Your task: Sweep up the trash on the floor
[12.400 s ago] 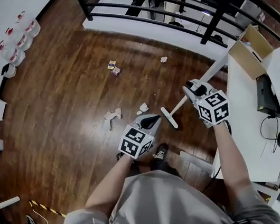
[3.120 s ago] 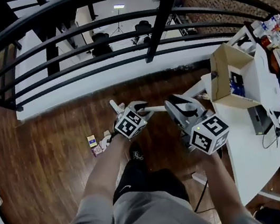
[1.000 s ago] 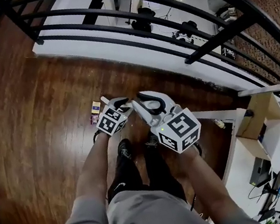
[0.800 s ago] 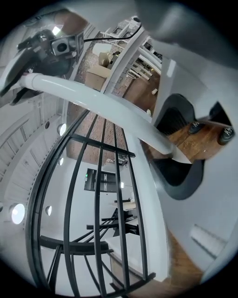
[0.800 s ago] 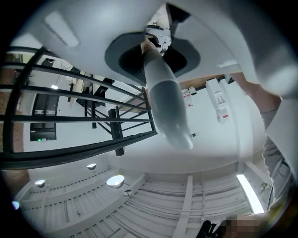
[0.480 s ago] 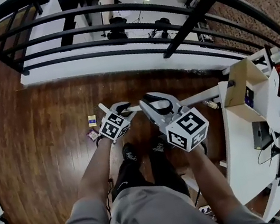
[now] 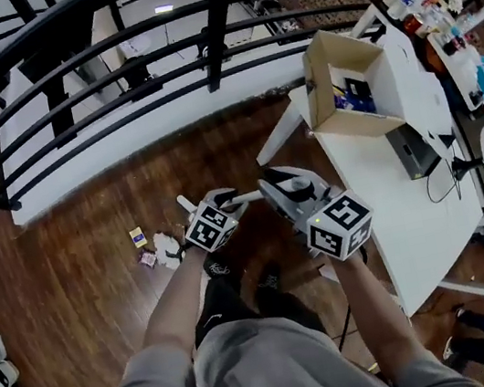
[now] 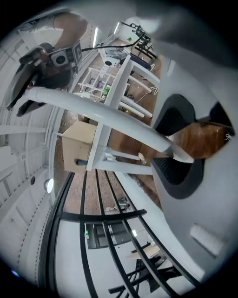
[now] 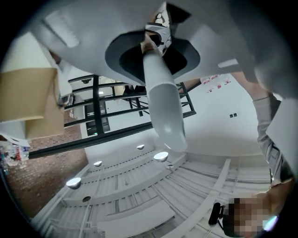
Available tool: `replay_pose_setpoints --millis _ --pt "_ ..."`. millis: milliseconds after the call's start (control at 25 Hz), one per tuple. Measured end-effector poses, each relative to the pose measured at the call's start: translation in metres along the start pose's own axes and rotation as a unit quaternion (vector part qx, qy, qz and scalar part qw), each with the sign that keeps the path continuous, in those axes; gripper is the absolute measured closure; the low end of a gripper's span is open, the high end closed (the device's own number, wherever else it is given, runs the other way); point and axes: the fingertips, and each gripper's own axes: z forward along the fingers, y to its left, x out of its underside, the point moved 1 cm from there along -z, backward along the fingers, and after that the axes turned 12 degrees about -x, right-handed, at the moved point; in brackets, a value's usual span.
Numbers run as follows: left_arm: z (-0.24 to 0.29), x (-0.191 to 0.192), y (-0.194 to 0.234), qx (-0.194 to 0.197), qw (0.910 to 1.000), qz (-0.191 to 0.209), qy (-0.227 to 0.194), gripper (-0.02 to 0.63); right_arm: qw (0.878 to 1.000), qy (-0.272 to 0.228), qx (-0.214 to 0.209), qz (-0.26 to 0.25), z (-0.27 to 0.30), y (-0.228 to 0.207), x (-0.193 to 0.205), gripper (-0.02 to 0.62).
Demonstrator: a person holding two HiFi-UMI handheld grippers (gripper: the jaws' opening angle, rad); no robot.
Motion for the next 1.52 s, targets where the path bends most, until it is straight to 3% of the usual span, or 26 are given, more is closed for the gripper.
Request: replay_pose_setpoints --millis 240,560,800,1000,1360,1520 --pt "0.047 0.002 -0.091 0.034 0.9988 0.018 0.03 0.463 0.999 -0.001 0.032 0.028 -0.088 -0.025 0.04 0.526" --pt "0.101 0.031 -0.157 0.01 0.9985 0.0 0.054 0.469 0.999 0.023 0.028 0.039 -0.142 -0.057 0.098 0.526" --pt "0.117 0.045 -0.178 -0.01 0.9983 -0.029 0.049 0.471 0.998 0.03 0.035 0.042 -0.156 -0.069 0.117 0.525" --pt "0.131 0.038 -0.186 -0.025 0.9985 -0.025 0.042 0.477 0.996 0.015 0.083 0.038 -0.175 -0.085 0.118 0.516" --pt "0.159 0.027 -0.207 -0.018 0.9979 -0.016 0.061 0.477 0.985 -0.039 0.163 0.049 -0.246 -0.101 0.112 0.397" --pt "0.173 0.023 -0.211 -0.018 0.9975 -0.014 0.068 0.477 0.979 -0.06 0.187 0.049 -0.278 -0.101 0.109 0.397"
